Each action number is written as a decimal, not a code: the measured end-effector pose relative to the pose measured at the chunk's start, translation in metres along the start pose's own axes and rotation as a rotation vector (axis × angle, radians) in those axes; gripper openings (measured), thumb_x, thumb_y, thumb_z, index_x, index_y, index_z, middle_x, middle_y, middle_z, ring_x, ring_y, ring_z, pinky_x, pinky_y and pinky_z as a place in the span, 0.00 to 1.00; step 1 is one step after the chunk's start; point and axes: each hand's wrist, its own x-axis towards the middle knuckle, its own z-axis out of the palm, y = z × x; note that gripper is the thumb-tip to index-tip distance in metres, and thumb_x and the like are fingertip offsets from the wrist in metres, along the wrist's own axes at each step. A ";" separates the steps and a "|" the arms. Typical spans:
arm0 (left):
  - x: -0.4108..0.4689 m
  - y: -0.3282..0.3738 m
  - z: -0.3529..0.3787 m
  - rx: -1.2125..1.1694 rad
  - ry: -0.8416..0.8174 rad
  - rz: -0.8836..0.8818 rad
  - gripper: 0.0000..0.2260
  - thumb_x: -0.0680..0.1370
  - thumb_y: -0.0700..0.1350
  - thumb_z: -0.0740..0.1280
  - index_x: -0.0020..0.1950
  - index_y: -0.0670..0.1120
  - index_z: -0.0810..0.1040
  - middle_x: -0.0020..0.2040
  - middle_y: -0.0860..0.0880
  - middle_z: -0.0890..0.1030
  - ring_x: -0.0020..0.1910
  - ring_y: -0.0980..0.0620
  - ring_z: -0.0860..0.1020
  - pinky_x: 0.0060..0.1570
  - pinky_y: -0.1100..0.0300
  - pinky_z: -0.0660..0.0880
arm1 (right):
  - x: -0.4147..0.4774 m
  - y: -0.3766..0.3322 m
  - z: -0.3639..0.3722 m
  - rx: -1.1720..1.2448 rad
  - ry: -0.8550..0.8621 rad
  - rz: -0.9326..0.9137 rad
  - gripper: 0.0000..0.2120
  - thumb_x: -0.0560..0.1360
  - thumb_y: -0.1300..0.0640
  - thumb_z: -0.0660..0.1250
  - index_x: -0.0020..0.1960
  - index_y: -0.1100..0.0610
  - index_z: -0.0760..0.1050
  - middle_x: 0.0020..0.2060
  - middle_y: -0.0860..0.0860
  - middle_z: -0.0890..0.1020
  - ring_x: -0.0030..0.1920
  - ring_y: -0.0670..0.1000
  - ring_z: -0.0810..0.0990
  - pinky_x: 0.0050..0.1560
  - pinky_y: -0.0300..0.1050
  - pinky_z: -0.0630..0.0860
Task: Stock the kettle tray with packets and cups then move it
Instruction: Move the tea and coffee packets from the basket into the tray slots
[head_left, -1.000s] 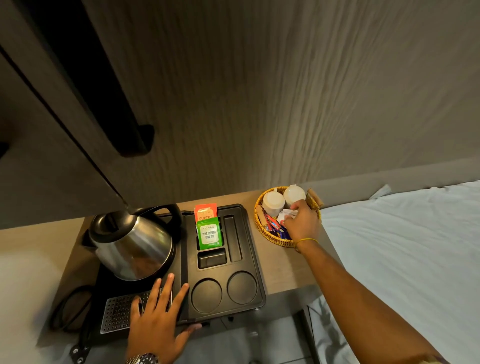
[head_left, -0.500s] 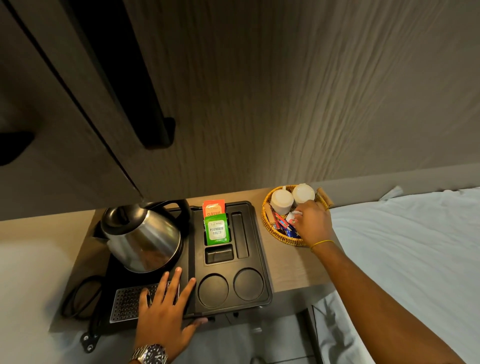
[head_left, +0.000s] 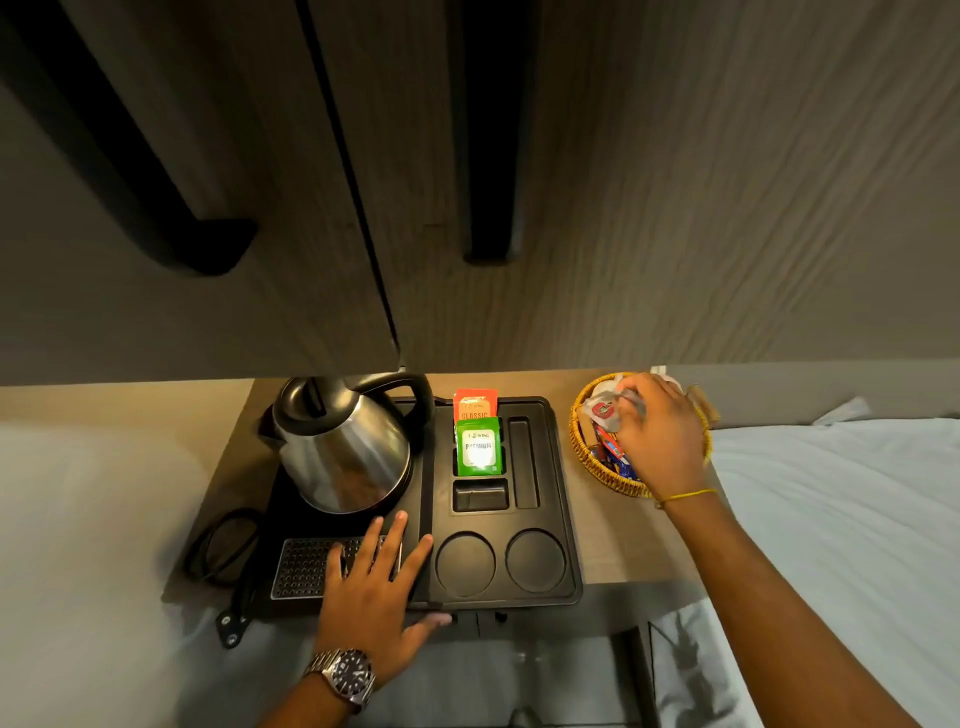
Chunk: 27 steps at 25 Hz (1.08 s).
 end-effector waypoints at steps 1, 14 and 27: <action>0.000 0.001 -0.002 0.001 -0.005 -0.002 0.43 0.70 0.81 0.55 0.79 0.59 0.64 0.82 0.45 0.61 0.78 0.39 0.65 0.66 0.28 0.66 | -0.003 -0.016 0.005 0.063 -0.058 -0.031 0.04 0.76 0.62 0.68 0.48 0.54 0.78 0.44 0.53 0.83 0.46 0.55 0.79 0.46 0.50 0.75; -0.001 -0.002 -0.003 -0.006 -0.033 -0.016 0.43 0.70 0.81 0.53 0.80 0.59 0.62 0.84 0.46 0.57 0.80 0.40 0.62 0.67 0.28 0.65 | -0.075 -0.103 0.119 0.045 -0.738 -0.183 0.13 0.77 0.60 0.70 0.62 0.56 0.77 0.62 0.55 0.79 0.65 0.57 0.76 0.65 0.52 0.78; 0.010 0.011 0.000 0.031 0.057 0.050 0.43 0.69 0.81 0.54 0.78 0.58 0.67 0.81 0.45 0.64 0.77 0.39 0.68 0.63 0.28 0.70 | -0.077 -0.065 0.083 0.205 -0.485 -0.057 0.17 0.79 0.56 0.69 0.68 0.53 0.74 0.62 0.50 0.78 0.63 0.46 0.72 0.64 0.41 0.73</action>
